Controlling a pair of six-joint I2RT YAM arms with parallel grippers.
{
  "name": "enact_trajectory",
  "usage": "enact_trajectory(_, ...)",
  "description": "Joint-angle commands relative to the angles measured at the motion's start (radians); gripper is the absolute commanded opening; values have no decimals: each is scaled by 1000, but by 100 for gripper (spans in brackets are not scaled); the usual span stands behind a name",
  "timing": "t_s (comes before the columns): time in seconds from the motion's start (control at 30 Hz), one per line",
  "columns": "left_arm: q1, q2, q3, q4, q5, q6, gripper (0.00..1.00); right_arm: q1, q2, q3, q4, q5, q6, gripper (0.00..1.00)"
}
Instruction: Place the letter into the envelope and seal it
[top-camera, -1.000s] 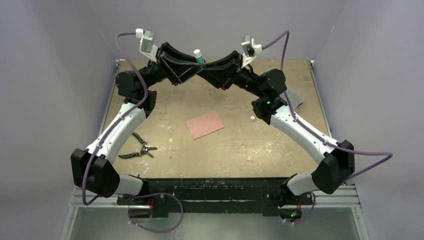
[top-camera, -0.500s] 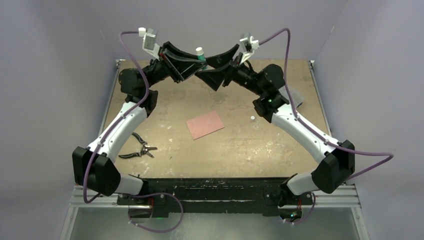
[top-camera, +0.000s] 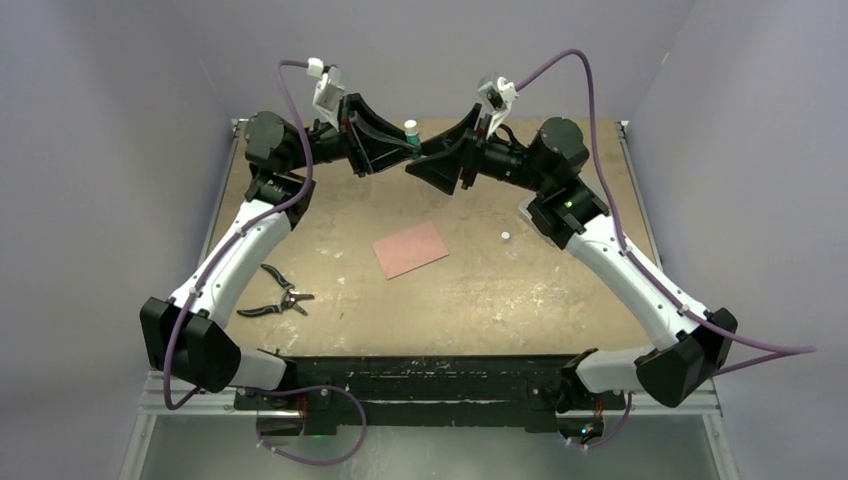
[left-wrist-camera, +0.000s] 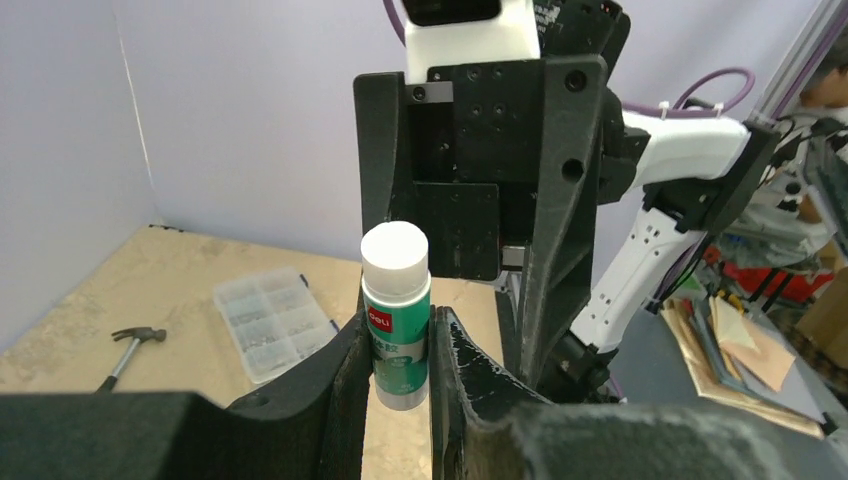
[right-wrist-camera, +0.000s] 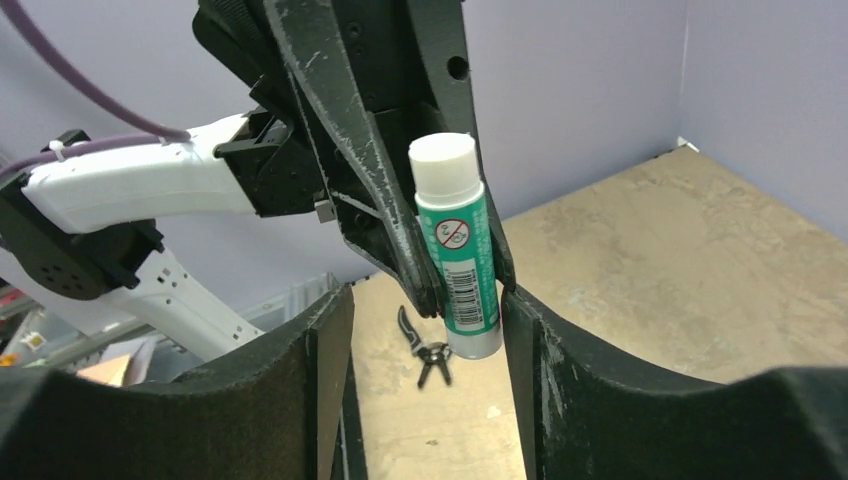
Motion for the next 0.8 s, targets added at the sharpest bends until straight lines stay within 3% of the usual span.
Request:
enact_trajectory(0.0, 7, -12, -3, -41, 70, 90, 0, 8, -13, 24, 107, 46, 140, 61)
enact_trajectory(0.1, 7, -17, -2, -80, 66, 121, 0, 8, -40, -2, 179, 46, 157, 74)
enact_trajectory(0.23, 7, -21, -1, -108, 60, 147, 0, 7, -36, 45, 77, 143, 108, 79)
enact_trajectory(0.33, 7, -18, 3, -111, 69, 147, 0, 7, -15, 82, 13, 231, 93, 77)
enact_trajectory(0.57, 7, -20, 8, -114, 72, 135, 0, 7, 30, 121, 40, 162, 68, 59)
enact_trajectory(0.77, 8, -6, 25, -104, 68, 107, 0, 8, 39, 137, 6, 96, 4, 65)
